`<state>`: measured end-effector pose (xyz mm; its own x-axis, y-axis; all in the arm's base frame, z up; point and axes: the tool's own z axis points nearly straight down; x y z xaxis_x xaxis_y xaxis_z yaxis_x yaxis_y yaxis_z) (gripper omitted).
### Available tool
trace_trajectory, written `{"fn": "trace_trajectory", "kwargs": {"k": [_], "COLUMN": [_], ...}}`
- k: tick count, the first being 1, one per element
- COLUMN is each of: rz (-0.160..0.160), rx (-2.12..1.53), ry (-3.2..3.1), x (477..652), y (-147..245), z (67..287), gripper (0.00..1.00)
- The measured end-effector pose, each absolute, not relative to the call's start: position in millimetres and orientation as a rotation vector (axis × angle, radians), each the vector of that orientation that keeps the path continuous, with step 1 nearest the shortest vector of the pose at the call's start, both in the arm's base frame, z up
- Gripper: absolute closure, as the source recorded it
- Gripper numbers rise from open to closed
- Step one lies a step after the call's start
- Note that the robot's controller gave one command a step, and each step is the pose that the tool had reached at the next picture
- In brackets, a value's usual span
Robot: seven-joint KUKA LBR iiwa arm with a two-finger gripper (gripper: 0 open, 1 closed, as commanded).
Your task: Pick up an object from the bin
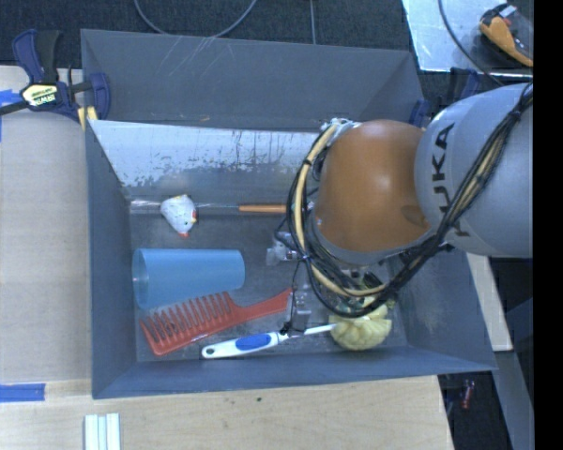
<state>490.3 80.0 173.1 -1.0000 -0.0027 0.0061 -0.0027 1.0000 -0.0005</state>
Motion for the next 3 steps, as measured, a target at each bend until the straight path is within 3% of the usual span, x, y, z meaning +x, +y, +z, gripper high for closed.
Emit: {"fn": "trace_trajectory", "kwargs": {"k": [1,2,3], "rz": [-0.001,0.002,0.001], "rx": [-0.001,0.528,0.54], "ry": [-3.144,-3.102,-3.102], "x": [492.2,526.8,544.4], "y": [79.5,85.9,64.4], "z": [177.6,107.4,102.9], "gripper": [0.0,0.0,0.0]}}
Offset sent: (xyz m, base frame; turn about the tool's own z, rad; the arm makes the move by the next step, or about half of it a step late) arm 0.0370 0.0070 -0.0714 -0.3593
